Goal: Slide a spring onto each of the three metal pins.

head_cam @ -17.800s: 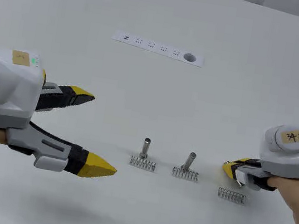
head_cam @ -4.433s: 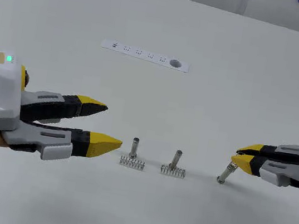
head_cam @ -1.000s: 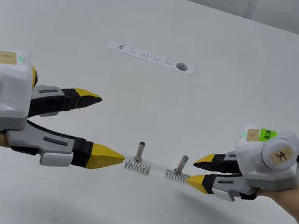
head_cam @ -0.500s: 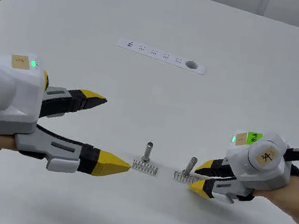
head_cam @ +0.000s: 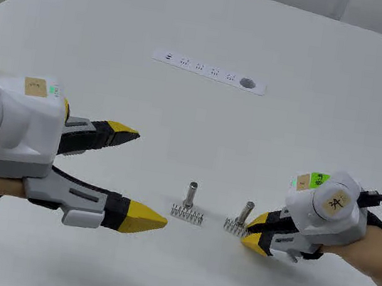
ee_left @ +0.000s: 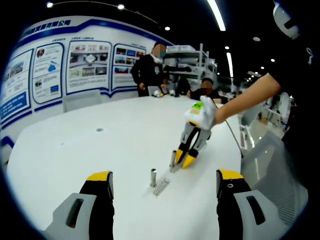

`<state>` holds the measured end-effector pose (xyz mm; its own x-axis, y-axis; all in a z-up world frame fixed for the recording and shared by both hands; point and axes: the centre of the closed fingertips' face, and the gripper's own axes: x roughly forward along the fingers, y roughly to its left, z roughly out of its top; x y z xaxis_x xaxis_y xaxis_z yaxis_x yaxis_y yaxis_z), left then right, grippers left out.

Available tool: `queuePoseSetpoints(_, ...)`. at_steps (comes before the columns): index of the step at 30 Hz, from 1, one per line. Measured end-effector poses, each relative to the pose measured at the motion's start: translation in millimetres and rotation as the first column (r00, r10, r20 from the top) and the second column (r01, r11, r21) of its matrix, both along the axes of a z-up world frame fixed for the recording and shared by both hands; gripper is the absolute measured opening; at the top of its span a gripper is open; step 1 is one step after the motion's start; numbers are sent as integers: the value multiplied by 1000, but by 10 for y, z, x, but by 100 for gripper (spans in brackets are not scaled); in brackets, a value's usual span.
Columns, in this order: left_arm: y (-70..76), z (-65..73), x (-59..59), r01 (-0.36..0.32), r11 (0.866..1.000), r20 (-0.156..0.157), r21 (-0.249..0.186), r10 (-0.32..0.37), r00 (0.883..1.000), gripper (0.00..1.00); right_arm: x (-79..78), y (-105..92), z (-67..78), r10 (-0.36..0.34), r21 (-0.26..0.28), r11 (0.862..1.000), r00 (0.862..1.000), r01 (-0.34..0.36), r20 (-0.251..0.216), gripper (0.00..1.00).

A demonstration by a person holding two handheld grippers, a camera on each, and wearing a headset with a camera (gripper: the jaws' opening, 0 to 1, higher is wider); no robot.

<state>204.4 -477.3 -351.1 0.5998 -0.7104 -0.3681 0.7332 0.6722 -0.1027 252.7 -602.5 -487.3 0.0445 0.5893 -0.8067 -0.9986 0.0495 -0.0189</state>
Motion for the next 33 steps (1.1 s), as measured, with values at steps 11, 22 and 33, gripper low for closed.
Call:
queuePoseSetpoints(11, -152, -7, -23, 21, 999, -4, -31, -21, 1000, 85, -127, 7, 210, 16, 21, 1000, 1000, -16, 11, 11)
queuePoseSetpoints(22, -483, 51, 32, 116, 993, 11, -13, -116, 993, 76, -242, 9, 797, 10, 103, 995, 996, -19, 91, 11)
queuePoseSetpoints(33, -928, 124, -54, 235, 972, 20, -31, -234, 972, 59, -526, -12, 1187, 130, 69, 988, 984, -139, 119, 11)
